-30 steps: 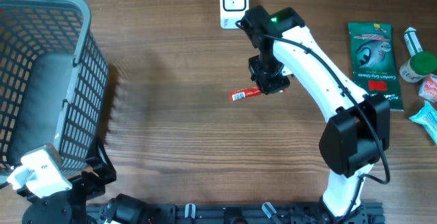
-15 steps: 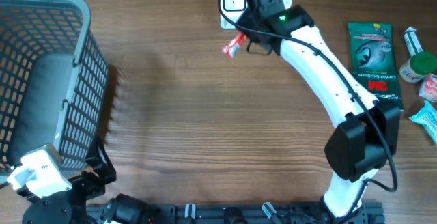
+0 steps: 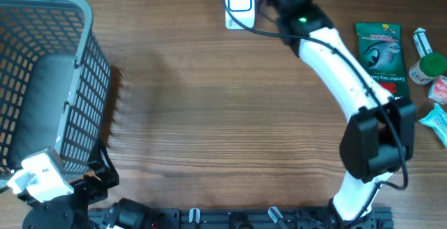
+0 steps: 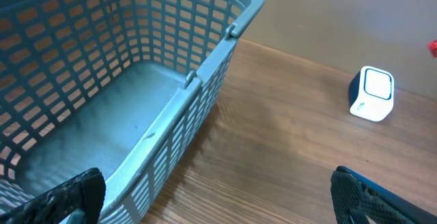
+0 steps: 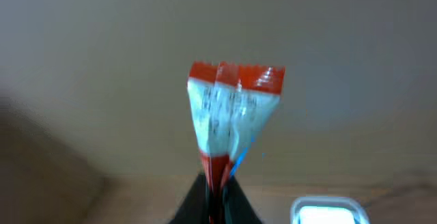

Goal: Scan the item barcode
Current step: 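Hold the red stick's end in front of the scanner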

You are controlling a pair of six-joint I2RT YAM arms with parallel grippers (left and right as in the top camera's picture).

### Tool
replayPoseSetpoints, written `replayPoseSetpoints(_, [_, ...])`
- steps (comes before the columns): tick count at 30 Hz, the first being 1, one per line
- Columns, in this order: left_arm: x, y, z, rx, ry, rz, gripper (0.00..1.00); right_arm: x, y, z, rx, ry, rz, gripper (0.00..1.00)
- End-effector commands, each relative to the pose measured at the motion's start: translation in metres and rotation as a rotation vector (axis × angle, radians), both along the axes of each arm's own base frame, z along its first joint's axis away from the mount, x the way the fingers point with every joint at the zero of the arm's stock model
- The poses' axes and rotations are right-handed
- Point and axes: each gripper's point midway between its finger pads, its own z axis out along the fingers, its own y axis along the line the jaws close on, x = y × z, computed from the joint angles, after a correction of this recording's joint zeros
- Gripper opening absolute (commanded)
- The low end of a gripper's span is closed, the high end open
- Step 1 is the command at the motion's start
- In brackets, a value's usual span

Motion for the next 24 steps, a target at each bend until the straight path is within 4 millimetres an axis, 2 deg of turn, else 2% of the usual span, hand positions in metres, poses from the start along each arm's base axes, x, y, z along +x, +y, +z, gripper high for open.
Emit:
replayPoseSetpoints(1, [0.0, 0.001, 0.0, 0.001, -0.004, 0.005, 1.0, -0.017, -0.008, -0.035, 0.008, -0.12, 0.313, 0.04])
replayPoseSetpoints(3, [0.0, 0.001, 0.0, 0.001, -0.004, 0.005, 1.0, -0.014, -0.019, -0.053, 0.053, -0.169, 0.369, 0.04])
replayPoseSetpoints(7, [0.0, 0.001, 0.0, 0.001, -0.004, 0.005, 1.0, -0.012, -0.024, -0.085, 0.167, -0.243, 0.453, 0.04])
replayPoseSetpoints(10, [0.0, 0.001, 0.0, 0.001, -0.004, 0.005, 1.0, -0.003, -0.02, -0.117, 0.236, -0.202, 0.457, 0.04])
replayPoseSetpoints(12, [0.0, 0.001, 0.0, 0.001, -0.004, 0.005, 1.0, 0.001, -0.014, -0.129, 0.257, -0.193, 0.467, 0.04])
replayPoseSetpoints(17, [0.0, 0.001, 0.0, 0.001, -0.004, 0.005, 1.0, 0.002, -0.003, -0.123, 0.246, -0.283, 0.484, 0.04])
replayPoseSetpoints(24, [0.0, 0.001, 0.0, 0.001, -0.004, 0.005, 1.0, 0.024, 0.003, -0.12, 0.206, -0.385, 0.468, 0.04])
